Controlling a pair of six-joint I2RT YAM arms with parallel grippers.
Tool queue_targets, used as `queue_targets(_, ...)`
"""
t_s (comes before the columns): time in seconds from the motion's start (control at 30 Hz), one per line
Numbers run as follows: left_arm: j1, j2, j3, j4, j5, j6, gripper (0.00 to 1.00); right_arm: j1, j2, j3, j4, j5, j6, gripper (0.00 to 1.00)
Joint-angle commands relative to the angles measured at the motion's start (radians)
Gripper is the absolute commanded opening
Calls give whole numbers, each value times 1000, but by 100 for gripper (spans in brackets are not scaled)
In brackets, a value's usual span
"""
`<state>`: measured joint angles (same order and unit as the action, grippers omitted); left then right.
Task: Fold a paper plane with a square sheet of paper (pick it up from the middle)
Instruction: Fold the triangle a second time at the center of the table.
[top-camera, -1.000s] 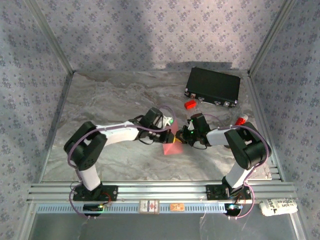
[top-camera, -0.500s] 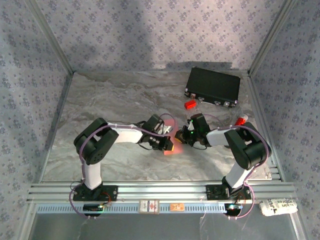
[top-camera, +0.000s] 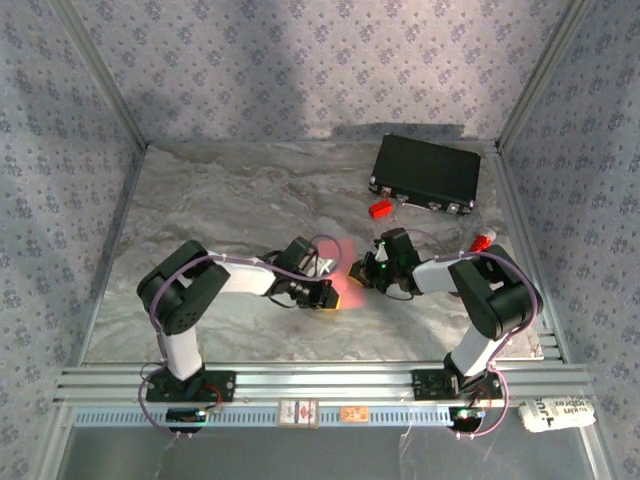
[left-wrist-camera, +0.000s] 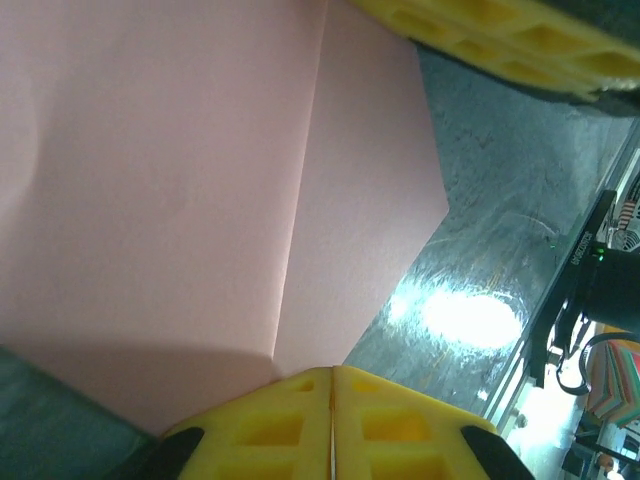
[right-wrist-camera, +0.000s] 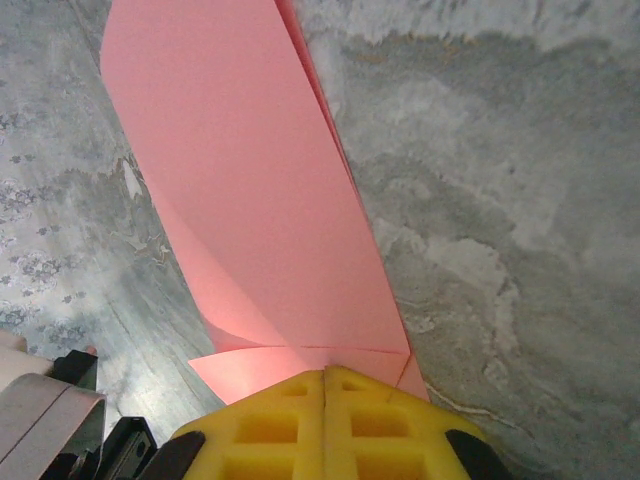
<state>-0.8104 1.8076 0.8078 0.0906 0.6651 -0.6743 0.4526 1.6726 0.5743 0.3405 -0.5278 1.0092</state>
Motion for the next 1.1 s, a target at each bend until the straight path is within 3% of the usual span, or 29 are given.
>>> queue_targets(0.0, 6, -47, -34, -75, 9, 20, 8, 1, 9, -24, -80, 52, -3, 4)
queue_targets(0.33, 44, -183, -48, 98, 30, -54, 6, 4, 0, -10, -88, 48, -5, 4)
queue_targets(0.73, 62, 38, 63, 60, 67, -25, 7, 2, -9, 18, -123, 34, -25, 4)
queue_targets(1.07, 63, 62, -4, -3, 3, 13, 2, 8, -110, 49, -138, 9, -69, 6)
